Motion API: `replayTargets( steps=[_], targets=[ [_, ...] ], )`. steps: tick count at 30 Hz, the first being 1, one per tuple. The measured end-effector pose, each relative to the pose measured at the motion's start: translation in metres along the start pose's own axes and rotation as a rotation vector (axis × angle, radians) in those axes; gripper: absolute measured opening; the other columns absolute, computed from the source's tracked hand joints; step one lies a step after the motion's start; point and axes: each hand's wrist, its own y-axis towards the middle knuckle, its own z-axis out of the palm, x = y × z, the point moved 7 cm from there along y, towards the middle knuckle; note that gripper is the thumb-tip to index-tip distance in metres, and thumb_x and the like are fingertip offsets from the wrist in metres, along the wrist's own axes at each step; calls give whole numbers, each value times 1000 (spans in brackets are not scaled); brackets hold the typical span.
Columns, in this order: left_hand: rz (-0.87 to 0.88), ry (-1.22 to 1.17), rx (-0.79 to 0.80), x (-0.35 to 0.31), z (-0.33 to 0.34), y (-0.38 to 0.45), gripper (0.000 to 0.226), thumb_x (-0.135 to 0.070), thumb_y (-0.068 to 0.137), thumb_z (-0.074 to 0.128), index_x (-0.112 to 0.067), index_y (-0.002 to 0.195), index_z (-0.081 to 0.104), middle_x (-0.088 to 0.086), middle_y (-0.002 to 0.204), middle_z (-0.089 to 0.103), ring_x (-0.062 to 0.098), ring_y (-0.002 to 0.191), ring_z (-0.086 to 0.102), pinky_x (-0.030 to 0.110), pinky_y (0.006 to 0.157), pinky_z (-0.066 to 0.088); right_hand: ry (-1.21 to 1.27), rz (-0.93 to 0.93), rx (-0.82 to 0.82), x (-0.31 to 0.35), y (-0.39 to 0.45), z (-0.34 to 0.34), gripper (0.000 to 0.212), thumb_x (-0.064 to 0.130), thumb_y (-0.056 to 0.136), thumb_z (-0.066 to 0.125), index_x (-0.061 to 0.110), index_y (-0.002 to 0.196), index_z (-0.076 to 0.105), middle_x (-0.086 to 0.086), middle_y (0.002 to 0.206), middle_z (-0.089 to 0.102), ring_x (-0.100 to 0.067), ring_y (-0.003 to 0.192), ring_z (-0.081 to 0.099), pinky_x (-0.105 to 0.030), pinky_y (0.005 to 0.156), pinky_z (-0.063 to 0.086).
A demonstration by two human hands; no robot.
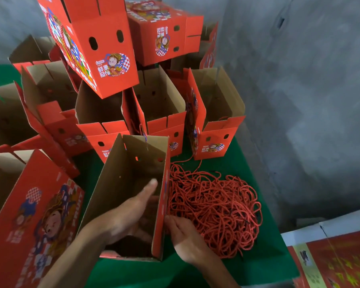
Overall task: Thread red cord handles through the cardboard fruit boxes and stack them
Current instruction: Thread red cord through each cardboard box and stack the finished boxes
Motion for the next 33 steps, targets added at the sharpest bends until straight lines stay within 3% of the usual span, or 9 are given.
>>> replayTargets(
  steps=[3, 8, 12, 15, 17, 20, 24, 27, 33],
  targets=[
    [127, 486, -89, -4, -9, 7, 20, -29, 99, 61, -15, 110, 71, 8, 105, 76, 24, 95, 74, 44, 83, 62, -283, -91, -24, 18, -2, 1, 58, 54, 101, 15, 18, 87, 59, -4, 87, 69, -23, 82, 65, -44, 81, 52],
    [83, 987, -207, -3, -7, 13, 29, -25, 101, 58, -9, 125, 54, 8, 123, 64, 21, 109, 66, 35, 94, 55, -360, -161, 29, 17, -1, 3, 56, 54, 97, 16, 23, 101, 62, 3, 105, 69, -17, 96, 64, -37, 87, 50],
    [45, 1088, -251, -2, -8, 14, 29, -18, 102, 54, -8, 129, 53, 12, 128, 61, 27, 116, 62, 40, 100, 52, -189, -52, -169, -17, 15, -17, 31, 43, 107, 33, 27, 98, 57, 13, 100, 56, -1, 83, 55, -25, 75, 48],
    [37, 1117, -309, -4, -12, 11, 30, -15, 101, 54, -12, 131, 55, 10, 132, 58, 27, 118, 60, 39, 102, 51, -516, 157, -379, -51, 28, -41, 20, 42, 106, 48, 31, 123, 53, 10, 122, 49, -5, 81, 60, -15, 58, 39],
    [109, 1112, -364, -11, -17, 2, 31, -19, 100, 56, -21, 131, 58, 1, 135, 53, 21, 121, 57, 36, 104, 50, -641, 196, -385, -65, 33, -44, 29, 42, 105, 52, 29, 131, 54, 7, 130, 49, -12, 89, 66, -20, 61, 43],
    [325, 1148, -500, -32, -34, -20, 45, -17, 98, 53, -42, 136, 55, -12, 143, 41, 12, 135, 41, 35, 115, 38, -689, 207, -328, -75, 39, -42, 18, 36, 105, 51, 27, 112, 65, 7, 119, 60, -16, 98, 66, -32, 78, 51],
    [355, 1310, -641, -53, -87, -51, 71, -10, 91, 57, -52, 145, 40, -13, 166, 4, 14, 155, -3, 39, 125, 15, -401, 173, -425, -71, 42, -45, 15, 28, 105, 55, 30, 91, 62, 8, 94, 63, -16, 91, 64, -31, 73, 42],
    [290, 1466, -635, -51, -114, -69, 71, -20, 94, 60, -58, 146, 32, -9, 166, -22, 12, 144, -33, 42, 125, 6, -228, 168, -522, -61, 43, -52, 15, 26, 103, 61, 29, 88, 60, 7, 86, 65, -17, 82, 64, -35, 72, 47],
    [351, 1521, -607, -60, -118, -84, 41, -54, 92, 59, -61, 131, 49, -16, 159, -28, 9, 146, -32, 41, 124, -1, 75, 105, -588, -37, 40, -66, 6, 24, 103, 63, 27, 105, 67, 13, 88, 72, 0, 81, 68, -12, 69, 50]
  ],
)
